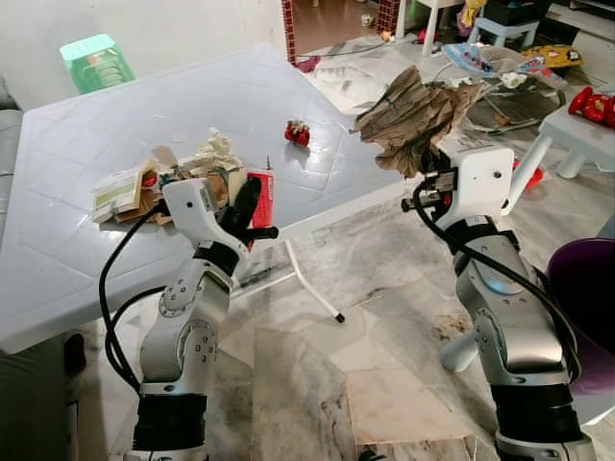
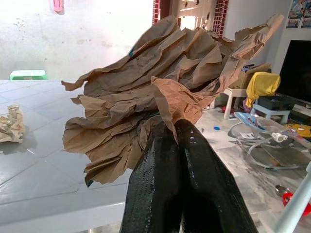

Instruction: Picking trash to rubbish bin

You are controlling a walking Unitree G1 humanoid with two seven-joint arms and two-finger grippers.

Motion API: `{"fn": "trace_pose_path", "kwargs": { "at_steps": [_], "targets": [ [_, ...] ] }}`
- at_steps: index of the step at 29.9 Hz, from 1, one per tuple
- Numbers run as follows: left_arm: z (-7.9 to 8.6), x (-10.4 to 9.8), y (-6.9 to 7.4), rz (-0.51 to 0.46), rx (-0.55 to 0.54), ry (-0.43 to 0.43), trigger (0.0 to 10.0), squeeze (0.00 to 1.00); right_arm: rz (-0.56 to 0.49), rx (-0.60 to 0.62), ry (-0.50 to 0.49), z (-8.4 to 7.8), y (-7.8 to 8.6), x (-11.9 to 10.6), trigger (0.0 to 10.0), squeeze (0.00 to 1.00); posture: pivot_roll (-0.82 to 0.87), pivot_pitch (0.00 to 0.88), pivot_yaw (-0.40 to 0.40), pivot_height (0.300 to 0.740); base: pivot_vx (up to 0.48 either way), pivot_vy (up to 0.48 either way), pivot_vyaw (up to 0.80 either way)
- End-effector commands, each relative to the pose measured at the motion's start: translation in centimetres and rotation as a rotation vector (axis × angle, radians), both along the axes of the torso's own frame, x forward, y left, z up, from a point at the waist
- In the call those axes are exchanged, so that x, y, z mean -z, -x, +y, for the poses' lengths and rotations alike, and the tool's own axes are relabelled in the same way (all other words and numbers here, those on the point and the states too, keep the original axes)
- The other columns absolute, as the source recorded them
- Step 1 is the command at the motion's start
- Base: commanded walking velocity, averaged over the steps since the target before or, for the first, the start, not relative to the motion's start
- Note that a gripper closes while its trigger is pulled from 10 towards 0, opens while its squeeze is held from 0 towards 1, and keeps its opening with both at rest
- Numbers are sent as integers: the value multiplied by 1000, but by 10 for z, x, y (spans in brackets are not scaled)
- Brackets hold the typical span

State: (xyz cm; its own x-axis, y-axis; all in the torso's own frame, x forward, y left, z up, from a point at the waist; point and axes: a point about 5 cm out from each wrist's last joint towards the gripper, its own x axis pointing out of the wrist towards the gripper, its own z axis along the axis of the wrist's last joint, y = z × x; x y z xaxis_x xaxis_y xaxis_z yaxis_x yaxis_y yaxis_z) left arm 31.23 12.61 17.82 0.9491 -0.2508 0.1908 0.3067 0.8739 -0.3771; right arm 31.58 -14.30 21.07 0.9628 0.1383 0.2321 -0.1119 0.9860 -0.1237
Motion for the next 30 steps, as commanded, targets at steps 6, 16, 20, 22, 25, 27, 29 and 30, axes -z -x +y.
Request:
{"fn": "trace_pose_path", "kwargs": {
  "at_steps": [6, 16, 20, 22, 25, 27, 29, 30],
  "targets": [
    [1, 0, 0, 0, -8, -13, 7725, 0, -1, -7, -4, 1, 0, -1, 10000, 0, -73, 74, 73, 740, 0, 0, -770],
    [0, 1, 1, 4, -7, -3, 6863, 0, -23, -24, 7, 2, 1, -4, 10000, 0, -74, 73, 68, 740, 0, 0, -385],
    [0, 2, 1, 6, -6, -2, 6471, 0, -23, -27, 6, 3, 2, -4, 10000, 0, -75, 75, 68, 740, 0, 227, 0],
    [0, 2, 1, 6, -5, -2, 6510, 0, -24, -27, 5, 3, 2, -4, 10000, 0, -76, 74, 70, 740, 0, 351, 0],
    [0, 2, 1, 7, -3, -3, 6235, 0, -24, -25, 5, 2, 2, -4, 10000, 0, -76, 75, 70, 740, 0, 450, 0],
    [0, 2, 1, 8, -1, -5, 6235, 0, -23, -22, 5, 2, 2, -3, 10000, 0, -76, 74, 71, 740, 0, 456, 0],
    [0, 2, 1, 7, -1, -5, 6235, 0, -23, -22, 3, 2, 2, -3, 10000, 0, -76, 74, 71, 740, 0, 431, 0],
    [0, 2, 1, 7, -1, -5, 6431, 0, -23, -22, 3, 2, 2, -3, 10000, 0, -74, 73, 71, 740, 0, 435, 0]
  ]
}}
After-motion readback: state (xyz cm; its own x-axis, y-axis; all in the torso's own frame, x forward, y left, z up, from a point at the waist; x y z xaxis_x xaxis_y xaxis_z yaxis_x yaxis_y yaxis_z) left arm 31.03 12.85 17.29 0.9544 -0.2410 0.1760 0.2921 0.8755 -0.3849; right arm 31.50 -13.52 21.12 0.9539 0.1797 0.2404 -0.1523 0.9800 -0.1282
